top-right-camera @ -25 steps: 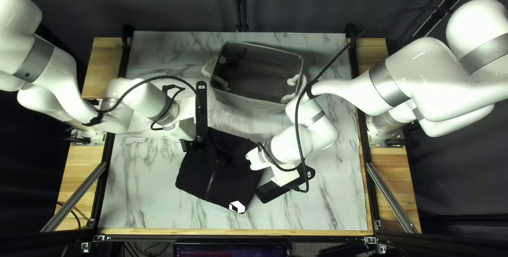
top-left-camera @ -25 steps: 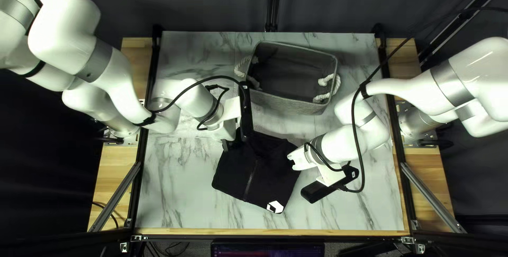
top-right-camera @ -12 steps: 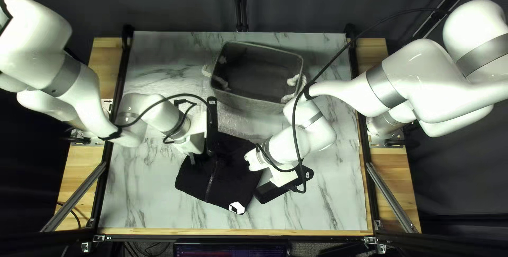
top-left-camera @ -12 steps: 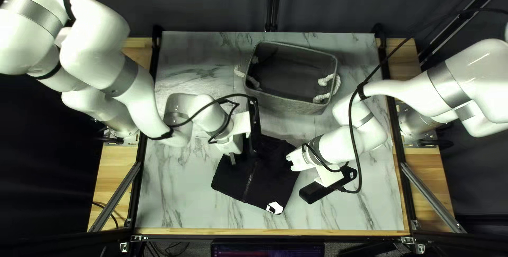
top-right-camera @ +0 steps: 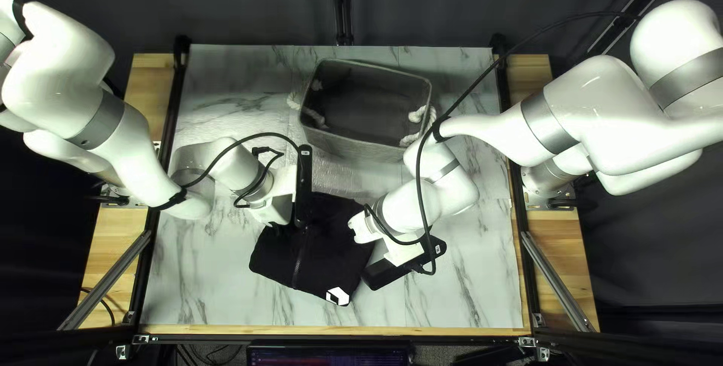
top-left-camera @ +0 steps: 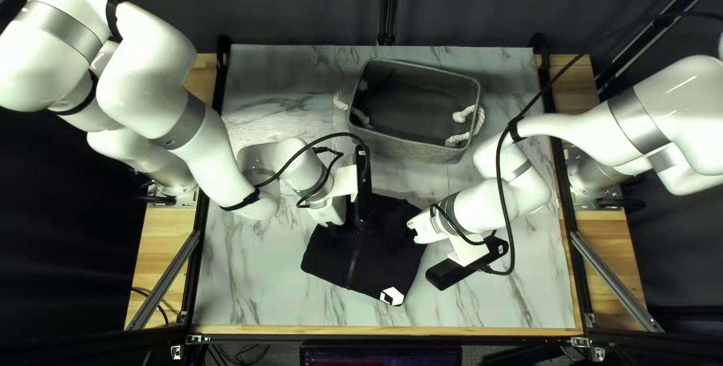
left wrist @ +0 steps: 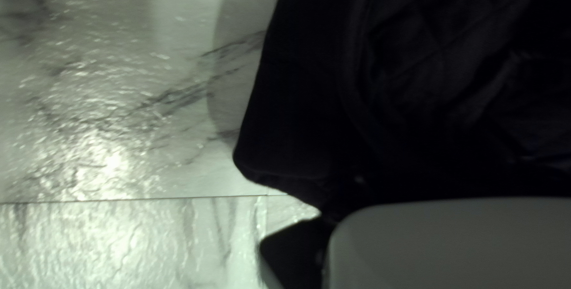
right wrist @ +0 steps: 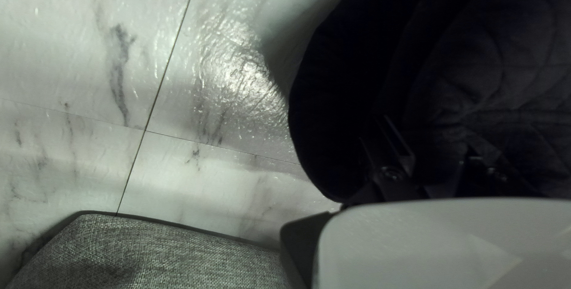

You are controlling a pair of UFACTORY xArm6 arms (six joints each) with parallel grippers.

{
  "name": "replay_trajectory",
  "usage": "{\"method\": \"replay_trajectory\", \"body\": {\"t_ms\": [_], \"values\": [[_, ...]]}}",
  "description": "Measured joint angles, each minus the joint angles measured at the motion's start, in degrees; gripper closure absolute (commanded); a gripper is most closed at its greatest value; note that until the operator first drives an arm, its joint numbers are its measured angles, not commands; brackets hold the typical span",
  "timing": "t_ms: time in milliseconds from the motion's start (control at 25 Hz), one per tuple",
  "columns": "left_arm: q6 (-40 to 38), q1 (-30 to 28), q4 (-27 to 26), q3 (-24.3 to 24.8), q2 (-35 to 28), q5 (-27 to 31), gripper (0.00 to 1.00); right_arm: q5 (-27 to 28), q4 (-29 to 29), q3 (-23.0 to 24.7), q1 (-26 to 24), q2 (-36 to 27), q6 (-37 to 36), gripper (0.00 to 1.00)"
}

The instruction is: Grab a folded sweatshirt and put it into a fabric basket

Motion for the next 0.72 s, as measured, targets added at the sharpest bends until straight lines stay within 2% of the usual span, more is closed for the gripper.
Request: {"method": "replay_trajectory", "body": {"t_ms": [240, 400, 560, 720], "values": [[-6.07, -0.29, 8.31, 2.18, -8.99, 3.68, 1.0, 4.3, 0.1, -1.85, 0.91, -1.64, -0.05, 1.0], [-5.44, 1.32, 10.22, 2.73, -13.97, 7.41, 1.0, 7.97, -0.38, -2.39, 1.34, -4.56, 0.04, 1.0], [-2.26, 4.88, 10.99, 0.02, -16.74, 13.7, 1.0, 12.12, -0.81, -1.53, 1.15, -9.43, -0.38, 1.0], [1.03, 9.16, 12.22, -5.57, -18.48, 21.67, 1.0, 16.2, -1.66, -0.84, 0.29, -14.27, -1.53, 1.0]]}}
